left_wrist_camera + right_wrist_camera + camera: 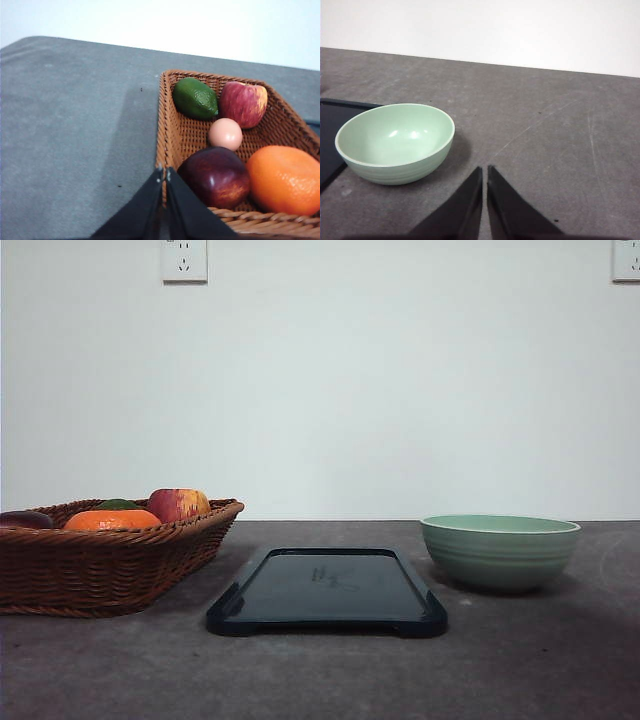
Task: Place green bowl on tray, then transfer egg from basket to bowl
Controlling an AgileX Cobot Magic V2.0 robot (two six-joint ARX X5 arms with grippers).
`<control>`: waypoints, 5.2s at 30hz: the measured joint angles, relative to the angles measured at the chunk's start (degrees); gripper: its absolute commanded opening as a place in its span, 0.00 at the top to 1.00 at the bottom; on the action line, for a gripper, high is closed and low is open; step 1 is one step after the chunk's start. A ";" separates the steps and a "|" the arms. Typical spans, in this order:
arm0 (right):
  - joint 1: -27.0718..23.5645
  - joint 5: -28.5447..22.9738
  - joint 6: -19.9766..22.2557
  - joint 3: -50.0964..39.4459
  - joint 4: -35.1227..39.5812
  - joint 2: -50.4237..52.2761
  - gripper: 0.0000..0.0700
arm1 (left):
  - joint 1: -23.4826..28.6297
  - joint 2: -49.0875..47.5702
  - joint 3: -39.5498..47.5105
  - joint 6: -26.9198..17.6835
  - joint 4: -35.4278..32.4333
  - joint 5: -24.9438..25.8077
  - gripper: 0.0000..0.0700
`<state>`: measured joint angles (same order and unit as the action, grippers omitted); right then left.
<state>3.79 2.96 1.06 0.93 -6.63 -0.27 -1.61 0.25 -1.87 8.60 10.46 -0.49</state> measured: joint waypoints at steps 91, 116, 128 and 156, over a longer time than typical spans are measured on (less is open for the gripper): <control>0.00 13.89 -13.53 56.66 -33.08 -68.84 0.52 | -0.20 43.45 -44.22 -3.05 29.57 14.36 0.45; 0.00 13.57 -13.53 62.18 -26.38 -93.97 0.87 | -0.20 43.45 -44.24 -3.04 29.53 14.36 0.45; 0.03 16.51 -13.53 63.31 -28.61 -94.90 1.00 | -0.20 43.45 -44.24 -3.04 29.53 14.36 0.45; 21.91 9.23 -11.32 93.10 -42.88 -106.46 1.00 | -0.20 43.45 -44.26 -3.04 29.55 14.38 0.45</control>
<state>25.71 12.19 -10.26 94.02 -49.52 -106.74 -1.80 43.70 -46.13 5.56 40.01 13.89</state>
